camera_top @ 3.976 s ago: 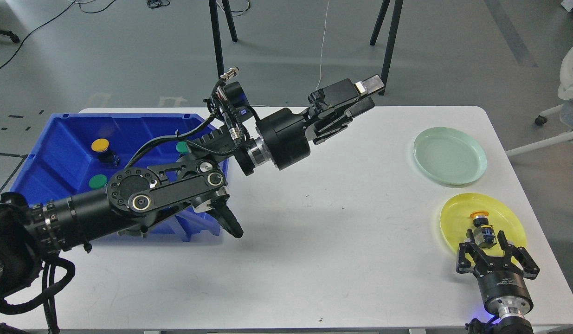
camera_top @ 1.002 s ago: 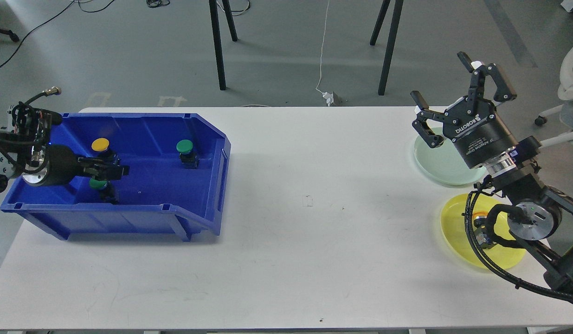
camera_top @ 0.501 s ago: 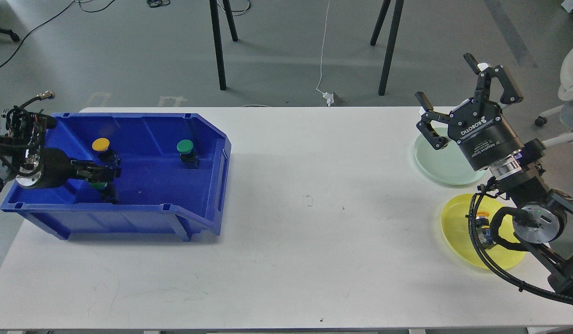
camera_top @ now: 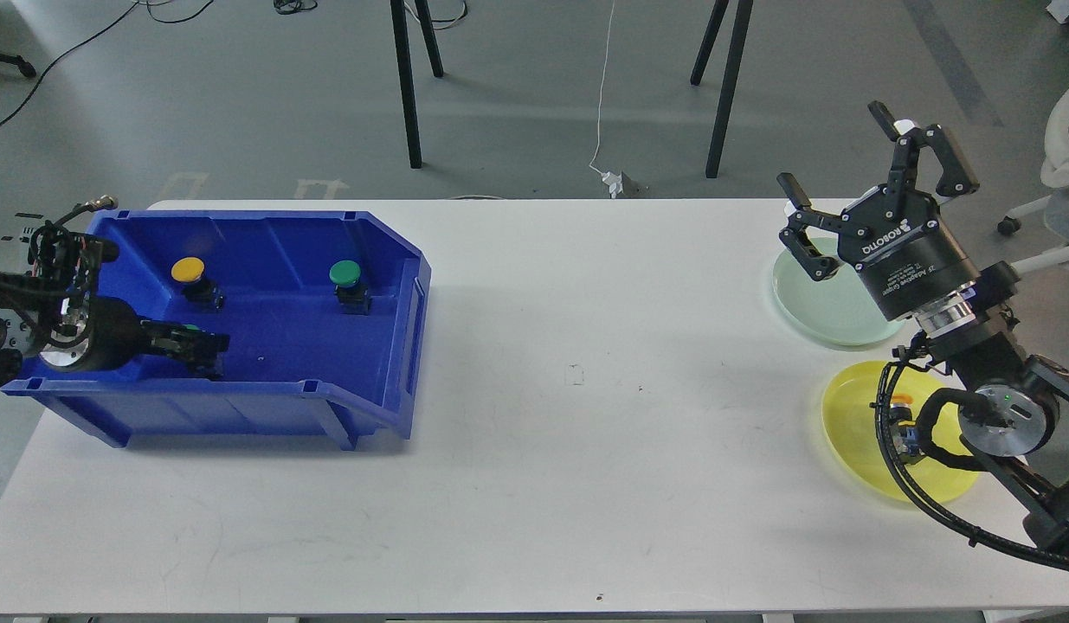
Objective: Pass button and place on color plate
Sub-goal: 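Grasp the green-capped button in the bin with the left gripper, then lift the green button and extend it toward the right gripper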
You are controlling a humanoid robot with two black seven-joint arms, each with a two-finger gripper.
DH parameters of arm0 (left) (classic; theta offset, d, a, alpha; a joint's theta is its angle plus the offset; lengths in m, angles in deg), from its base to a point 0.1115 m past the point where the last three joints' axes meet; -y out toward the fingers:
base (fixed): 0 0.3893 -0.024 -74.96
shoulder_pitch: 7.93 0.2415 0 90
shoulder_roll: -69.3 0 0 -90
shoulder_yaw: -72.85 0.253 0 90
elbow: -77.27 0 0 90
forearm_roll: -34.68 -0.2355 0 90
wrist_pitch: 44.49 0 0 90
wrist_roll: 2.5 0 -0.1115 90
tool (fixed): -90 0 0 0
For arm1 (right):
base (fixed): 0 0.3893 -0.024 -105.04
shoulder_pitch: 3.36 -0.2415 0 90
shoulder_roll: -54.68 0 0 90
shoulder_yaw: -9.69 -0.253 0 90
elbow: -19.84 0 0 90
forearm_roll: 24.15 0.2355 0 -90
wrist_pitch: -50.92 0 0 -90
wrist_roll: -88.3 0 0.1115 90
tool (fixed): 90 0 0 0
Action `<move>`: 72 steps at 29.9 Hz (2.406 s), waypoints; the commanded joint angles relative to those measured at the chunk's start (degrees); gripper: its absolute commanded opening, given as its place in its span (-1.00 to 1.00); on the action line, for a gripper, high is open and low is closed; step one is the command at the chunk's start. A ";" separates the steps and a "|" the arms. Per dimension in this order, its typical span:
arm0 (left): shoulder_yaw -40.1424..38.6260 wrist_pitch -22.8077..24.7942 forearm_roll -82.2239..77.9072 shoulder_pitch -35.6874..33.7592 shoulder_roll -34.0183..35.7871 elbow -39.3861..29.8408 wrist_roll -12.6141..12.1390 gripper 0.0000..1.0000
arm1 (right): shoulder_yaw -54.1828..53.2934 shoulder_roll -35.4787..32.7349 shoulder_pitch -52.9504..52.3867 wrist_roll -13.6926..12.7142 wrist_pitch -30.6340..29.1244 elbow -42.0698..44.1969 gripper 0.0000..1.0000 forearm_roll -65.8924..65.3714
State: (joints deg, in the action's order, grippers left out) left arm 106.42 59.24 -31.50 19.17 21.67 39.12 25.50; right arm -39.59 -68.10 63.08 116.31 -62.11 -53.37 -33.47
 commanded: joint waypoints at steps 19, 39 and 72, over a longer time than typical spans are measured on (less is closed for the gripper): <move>0.00 1.48 0.00 -0.12 -0.09 0.00 0.00 -0.14 | -0.11 0.00 0.36 -0.01 0.00 0.00 0.98 0.00; -1.05 1.56 0.26 -7.49 3.68 -2.80 0.00 -0.59 | -0.72 0.00 0.44 -0.01 0.00 0.00 0.98 0.00; -44.65 -7.75 30.14 3.39 -19.33 -38.06 0.00 -0.54 | -3.27 -4.04 6.15 -0.01 -1.14 -3.67 0.98 -6.58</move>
State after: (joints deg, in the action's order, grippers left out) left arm 62.19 51.48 -1.12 20.79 4.71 -0.82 25.50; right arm -42.85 -71.46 67.87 116.30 -62.81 -54.70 -36.69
